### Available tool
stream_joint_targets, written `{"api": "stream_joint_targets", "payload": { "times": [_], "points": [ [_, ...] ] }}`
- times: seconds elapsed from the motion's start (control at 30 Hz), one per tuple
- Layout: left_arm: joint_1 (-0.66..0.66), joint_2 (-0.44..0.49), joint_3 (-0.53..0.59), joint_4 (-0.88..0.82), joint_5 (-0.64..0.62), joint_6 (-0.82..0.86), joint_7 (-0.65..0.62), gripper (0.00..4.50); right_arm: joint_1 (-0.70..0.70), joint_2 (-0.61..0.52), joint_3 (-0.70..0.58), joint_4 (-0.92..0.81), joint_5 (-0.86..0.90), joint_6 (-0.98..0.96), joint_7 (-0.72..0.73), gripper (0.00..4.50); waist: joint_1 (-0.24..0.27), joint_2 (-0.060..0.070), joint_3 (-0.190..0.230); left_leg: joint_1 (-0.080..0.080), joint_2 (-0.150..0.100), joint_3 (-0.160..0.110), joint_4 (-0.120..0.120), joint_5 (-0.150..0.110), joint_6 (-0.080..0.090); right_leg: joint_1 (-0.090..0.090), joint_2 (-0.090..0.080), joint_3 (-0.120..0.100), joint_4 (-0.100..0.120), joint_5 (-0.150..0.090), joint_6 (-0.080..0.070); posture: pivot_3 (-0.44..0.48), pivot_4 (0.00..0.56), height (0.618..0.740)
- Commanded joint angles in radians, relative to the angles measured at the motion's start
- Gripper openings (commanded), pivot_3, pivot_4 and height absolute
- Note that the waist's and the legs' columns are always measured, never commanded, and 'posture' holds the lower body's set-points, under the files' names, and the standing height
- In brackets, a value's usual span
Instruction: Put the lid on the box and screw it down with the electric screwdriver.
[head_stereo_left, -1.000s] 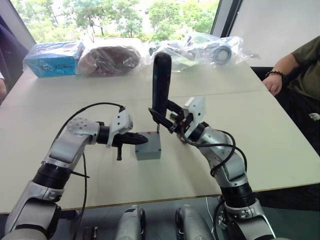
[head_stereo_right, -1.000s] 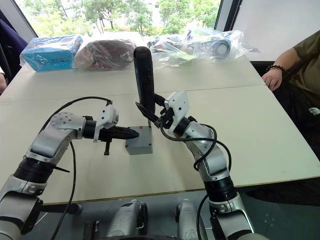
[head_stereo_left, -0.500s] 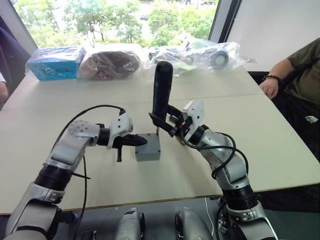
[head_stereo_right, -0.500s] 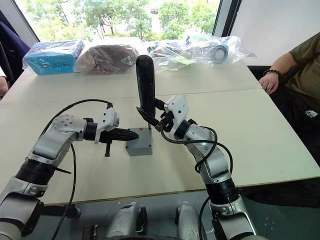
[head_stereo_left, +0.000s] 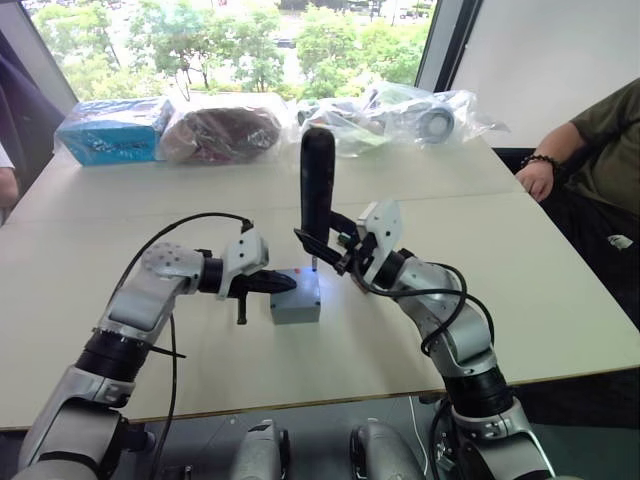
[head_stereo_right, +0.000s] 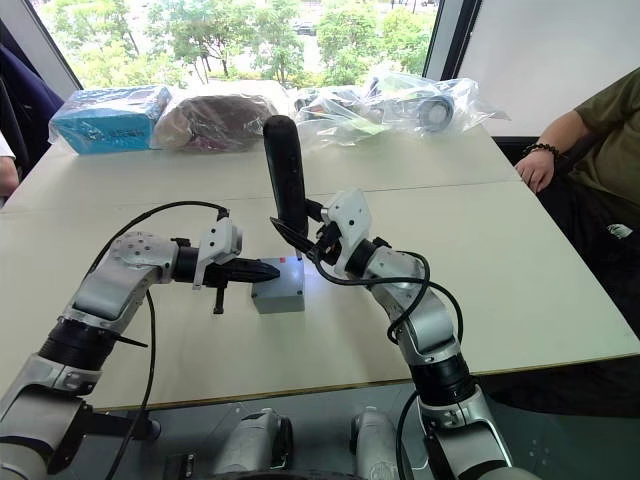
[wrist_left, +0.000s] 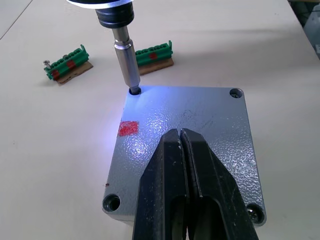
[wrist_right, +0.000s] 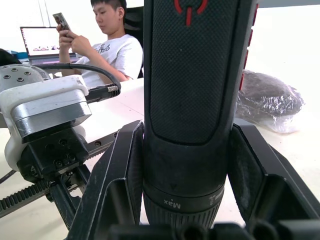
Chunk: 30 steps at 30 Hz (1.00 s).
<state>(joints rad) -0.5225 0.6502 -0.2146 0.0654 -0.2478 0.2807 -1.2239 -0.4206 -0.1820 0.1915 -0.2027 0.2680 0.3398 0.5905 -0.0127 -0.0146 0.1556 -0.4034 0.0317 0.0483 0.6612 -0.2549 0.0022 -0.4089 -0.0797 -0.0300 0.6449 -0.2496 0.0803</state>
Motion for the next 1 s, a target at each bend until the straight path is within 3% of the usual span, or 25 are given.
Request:
{"api": "stream_joint_targets", "payload": {
  "times": [0.03,0.27,0.53,0.63,0.8,0.9,1.0],
  "points": [
    [0.008,0.002,-0.013,-0.002,0.019,0.009,0.001,0.0,0.04,-0.016,0.056,0.071,-0.013,0.099,0.013,1.78,0.0,0.0,0.0,0.0,0.0,0.0,0.0,0.0,0.0,0.0,0.0,0.0,0.0,0.0,0.0,0.0,0.15,0.74],
    [0.008,0.006,-0.006,-0.023,0.007,0.021,-0.001,0.0,-0.059,-0.013,-0.036,-0.053,0.039,0.119,-0.026,1.78,0.001,0.001,0.001,-0.001,0.0,0.0,0.0,0.0,0.0,-0.001,-0.001,0.0,0.0,0.0,0.0,0.0,0.15,0.74],
    [-0.041,0.007,0.052,-0.127,-0.083,0.095,-0.011,0.0,-0.252,-0.029,-0.242,-0.253,0.288,0.36,-0.118,1.78,0.002,0.002,0.009,-0.016,0.0,0.0,0.001,0.0,0.0,-0.016,-0.002,0.0,0.001,0.002,0.003,0.0,0.15,0.74],
    [-0.076,0.022,0.085,-0.182,-0.129,0.133,-0.015,0.0,-0.337,-0.086,-0.367,-0.26,0.44,0.632,-0.221,1.78,0.002,0.001,0.011,-0.022,0.0,-0.001,0.003,0.0,0.0,-0.02,-0.001,0.0,0.002,0.003,0.004,0.0,0.15,0.74],
    [-0.101,0.038,0.126,-0.25,-0.189,0.182,-0.009,0.0,-0.44,-0.207,-0.438,-0.197,0.489,0.988,-0.32,1.78,0.001,0.001,0.012,-0.021,0.0,0.0,0.003,0.0,0.0,-0.02,-0.002,-0.001,0.001,0.002,0.004,0.0,0.15,0.74],
    [-0.12,0.052,0.164,-0.302,-0.246,0.227,-0.001,0.0,-0.491,-0.321,-0.366,-0.147,0.399,1.185,-0.385,1.78,0.0,0.003,0.017,-0.022,-0.001,0.0,0.002,0.0,0.0,-0.021,-0.001,0.0,0.001,0.003,0.004,0.0,0.15,0.74],
    [-0.123,0.066,0.184,-0.333,-0.274,0.252,0.005,0.0,-0.505,-0.361,-0.341,-0.044,0.384,1.273,-0.442,1.78,0.0,0.003,0.018,-0.023,-0.001,0.0,0.002,0.0,0.0,-0.022,-0.001,0.0,0.001,0.002,0.003,0.0,0.15,0.74]
  ]
}}
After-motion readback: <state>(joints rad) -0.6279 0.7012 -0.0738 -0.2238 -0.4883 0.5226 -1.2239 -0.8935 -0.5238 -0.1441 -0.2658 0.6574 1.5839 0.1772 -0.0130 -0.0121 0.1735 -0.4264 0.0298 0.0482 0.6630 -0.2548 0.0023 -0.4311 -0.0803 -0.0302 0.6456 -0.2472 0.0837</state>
